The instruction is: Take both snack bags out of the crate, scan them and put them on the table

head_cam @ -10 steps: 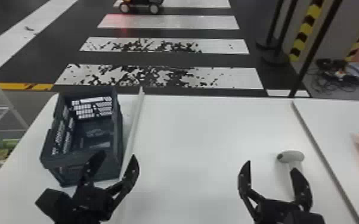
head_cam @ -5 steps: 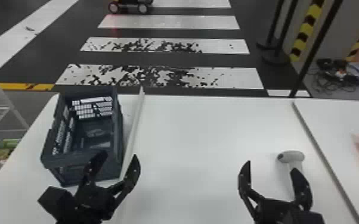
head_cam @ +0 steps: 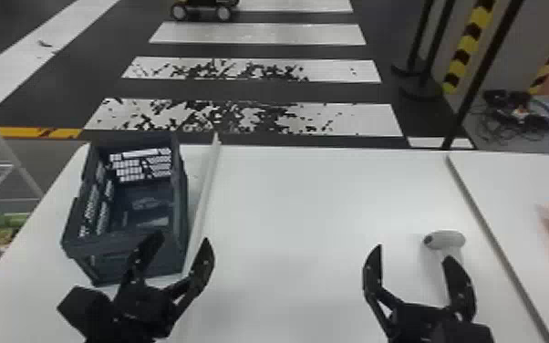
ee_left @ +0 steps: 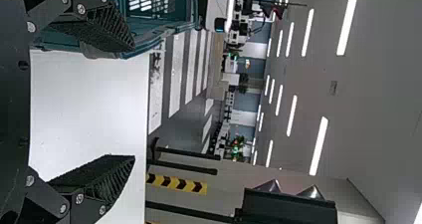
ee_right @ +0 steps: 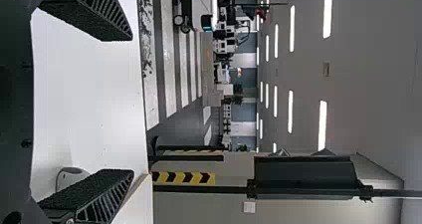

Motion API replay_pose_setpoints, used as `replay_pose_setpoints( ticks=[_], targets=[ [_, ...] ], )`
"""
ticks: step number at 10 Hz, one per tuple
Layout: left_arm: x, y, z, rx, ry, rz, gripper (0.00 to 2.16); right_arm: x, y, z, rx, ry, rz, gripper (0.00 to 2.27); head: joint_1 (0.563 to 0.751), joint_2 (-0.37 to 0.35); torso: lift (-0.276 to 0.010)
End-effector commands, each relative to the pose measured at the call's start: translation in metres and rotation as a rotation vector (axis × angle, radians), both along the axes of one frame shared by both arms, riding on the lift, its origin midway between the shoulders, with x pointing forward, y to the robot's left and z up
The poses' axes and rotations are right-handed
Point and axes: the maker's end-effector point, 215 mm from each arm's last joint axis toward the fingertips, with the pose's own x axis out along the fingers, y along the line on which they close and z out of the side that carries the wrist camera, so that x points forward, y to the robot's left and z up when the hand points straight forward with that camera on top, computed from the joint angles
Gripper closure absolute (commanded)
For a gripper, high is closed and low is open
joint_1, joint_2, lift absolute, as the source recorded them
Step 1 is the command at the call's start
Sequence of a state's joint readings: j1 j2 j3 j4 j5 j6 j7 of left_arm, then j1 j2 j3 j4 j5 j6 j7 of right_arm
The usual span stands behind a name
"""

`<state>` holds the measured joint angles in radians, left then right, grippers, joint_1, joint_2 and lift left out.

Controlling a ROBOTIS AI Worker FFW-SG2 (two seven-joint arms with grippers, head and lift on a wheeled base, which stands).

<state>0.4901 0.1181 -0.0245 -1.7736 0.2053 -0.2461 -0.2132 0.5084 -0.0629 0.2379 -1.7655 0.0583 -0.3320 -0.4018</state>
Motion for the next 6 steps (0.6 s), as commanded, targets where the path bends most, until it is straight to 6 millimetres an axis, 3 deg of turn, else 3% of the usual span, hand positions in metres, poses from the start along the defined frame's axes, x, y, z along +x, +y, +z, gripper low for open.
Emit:
replay_pose_setpoints(
  ticks=[1,6],
  targets=[
    [-0.0006,-0.0001,0.0005,0.0,0.0,0.0,0.25,-0.0004,0.0008,-0.0003,0.001,0.001,0.001,0.04,0.695,0.024,-0.092],
    [-0.0022,0.0012,0.0012,0.001,-0.001,0.002,0.25,-0.0013,0.0021,0.0002,0.0,-0.001,0.002,0.04,0.695,0.03,-0.092]
  ],
)
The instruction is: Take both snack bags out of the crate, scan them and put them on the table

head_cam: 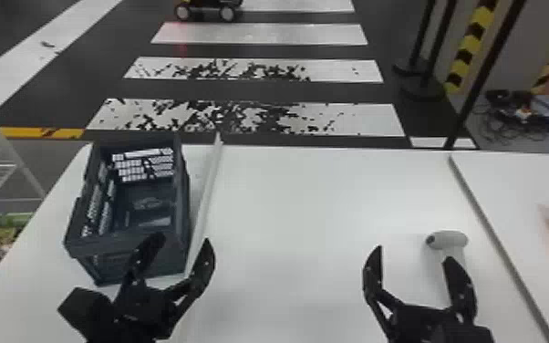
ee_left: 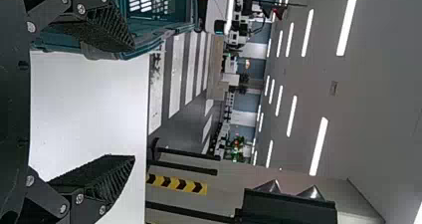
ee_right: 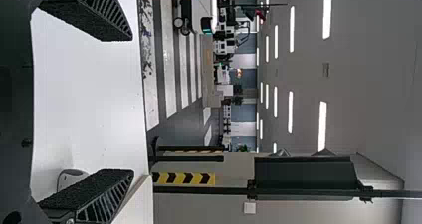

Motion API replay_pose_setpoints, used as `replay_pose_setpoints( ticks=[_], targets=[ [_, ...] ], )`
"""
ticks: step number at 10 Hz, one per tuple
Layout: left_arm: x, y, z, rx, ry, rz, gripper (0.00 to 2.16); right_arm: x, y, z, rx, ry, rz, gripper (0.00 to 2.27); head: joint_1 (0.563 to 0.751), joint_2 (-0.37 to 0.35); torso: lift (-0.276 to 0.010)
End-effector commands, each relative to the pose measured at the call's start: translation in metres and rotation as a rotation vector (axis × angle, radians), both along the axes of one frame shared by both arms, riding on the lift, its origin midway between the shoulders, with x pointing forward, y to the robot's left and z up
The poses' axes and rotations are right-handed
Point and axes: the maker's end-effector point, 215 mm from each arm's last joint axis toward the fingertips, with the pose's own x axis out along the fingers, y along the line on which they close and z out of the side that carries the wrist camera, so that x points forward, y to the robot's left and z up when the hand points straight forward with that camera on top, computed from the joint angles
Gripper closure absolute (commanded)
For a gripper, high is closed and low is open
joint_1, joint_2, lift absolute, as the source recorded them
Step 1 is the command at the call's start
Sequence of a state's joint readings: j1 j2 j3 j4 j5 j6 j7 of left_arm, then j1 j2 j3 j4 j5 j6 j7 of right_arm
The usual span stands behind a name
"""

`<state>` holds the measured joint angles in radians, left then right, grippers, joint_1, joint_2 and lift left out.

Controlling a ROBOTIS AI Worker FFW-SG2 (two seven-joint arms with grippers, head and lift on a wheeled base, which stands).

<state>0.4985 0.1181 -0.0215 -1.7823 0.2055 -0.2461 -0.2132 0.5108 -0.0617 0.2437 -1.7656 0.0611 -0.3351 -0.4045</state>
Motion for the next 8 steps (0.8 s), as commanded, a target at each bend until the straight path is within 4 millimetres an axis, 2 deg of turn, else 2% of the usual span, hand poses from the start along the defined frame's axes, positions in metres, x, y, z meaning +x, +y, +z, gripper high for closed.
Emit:
replay_pose_setpoints(
  ticks=[1,8],
  targets=[
    [-0.0002,0.0001,-0.0007,0.0,0.001,0.0,0.25,0.0,-0.0011,0.0,0.0,0.0,-0.003,0.04,0.695,0.03,-0.092],
    [0.0,0.0013,-0.0007,0.001,0.001,0.003,0.25,-0.0004,-0.0006,0.0002,-0.003,-0.001,-0.005,0.04,0.695,0.03,-0.092]
  ],
)
